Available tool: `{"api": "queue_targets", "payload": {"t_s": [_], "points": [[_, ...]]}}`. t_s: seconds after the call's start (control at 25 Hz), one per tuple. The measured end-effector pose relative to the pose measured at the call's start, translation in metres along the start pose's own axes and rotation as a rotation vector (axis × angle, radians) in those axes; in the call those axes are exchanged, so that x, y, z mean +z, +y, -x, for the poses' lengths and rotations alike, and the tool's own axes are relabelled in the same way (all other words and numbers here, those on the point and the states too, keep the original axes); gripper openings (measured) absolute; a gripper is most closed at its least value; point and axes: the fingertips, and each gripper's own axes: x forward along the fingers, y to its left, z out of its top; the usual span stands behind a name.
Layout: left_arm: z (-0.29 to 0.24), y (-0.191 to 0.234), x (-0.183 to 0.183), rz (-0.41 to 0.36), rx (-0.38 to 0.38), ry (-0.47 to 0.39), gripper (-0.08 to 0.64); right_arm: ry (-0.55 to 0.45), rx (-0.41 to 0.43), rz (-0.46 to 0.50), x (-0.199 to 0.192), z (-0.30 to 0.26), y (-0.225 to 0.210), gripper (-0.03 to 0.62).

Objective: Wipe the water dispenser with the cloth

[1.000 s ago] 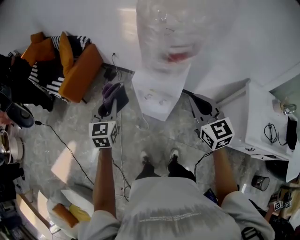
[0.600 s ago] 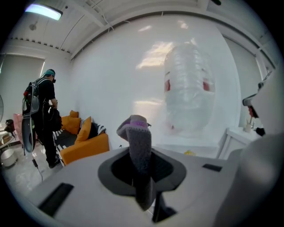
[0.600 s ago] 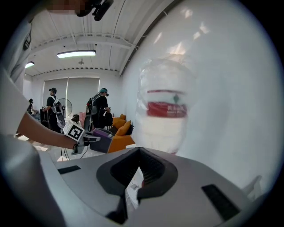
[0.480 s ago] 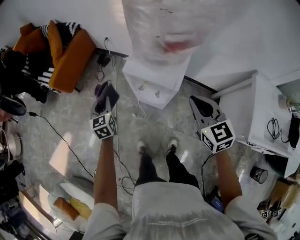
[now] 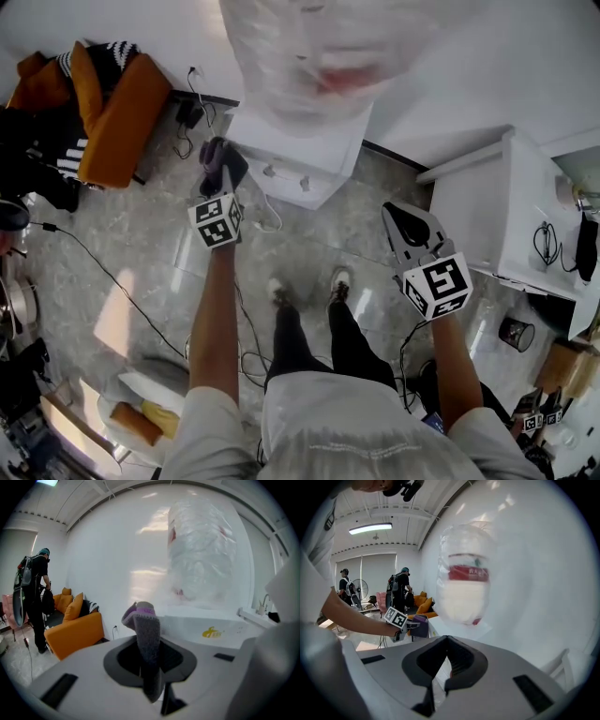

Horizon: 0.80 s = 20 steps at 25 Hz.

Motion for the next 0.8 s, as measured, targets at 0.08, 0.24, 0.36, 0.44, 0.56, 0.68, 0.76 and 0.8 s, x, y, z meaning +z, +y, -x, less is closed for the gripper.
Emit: {"api": "queue_targets", "payload": {"t_s": [0.08,0.24,0.36,0.44,0.56,0.68,0.76,0.8], "points": [[-0.013,-0.005,0.0,-0.006,-0.009,0.004,0.058,0.004,-0.006,-0.002,-0.003,0.002,-0.002,0.014],[-0.029,-0.03,-0.003,-0.028,-0.09,0.008,0.058,0.02,0.009,0.001,-0.012,0.002,-0.003,0.014],[-0.035,-0.054,-0.003,-0.033,-0.141,0.001,0.058,0.024,0.006,-0.008,-0.016,0.004,-0.009,0.014],[-0.035,-0.062,-0.005,-0.019,-0.147,-0.005,0.058,0.024,0.003,-0.019,-0.018,0.005,-0.012,0.014],[-0.033,-0.076,-0.013,-0.039,-0.168,0.012,0.058,0.03,0.001,-0.032,-0.023,0.007,-0.017,0.014],[-0.03,-0.1,-0.021,-0.054,-0.191,0.039,0.058,0.033,-0.008,-0.049,-0.029,0.007,-0.024,0.014],[-0.025,-0.116,-0.025,-0.052,-0.207,0.047,0.058,0.032,-0.008,-0.056,-0.03,0.006,-0.024,0.014],[-0.023,-0.123,-0.026,-0.049,-0.217,0.049,0.058,0.031,-0.006,-0.056,-0.031,0.006,-0.023,0.014]]}}
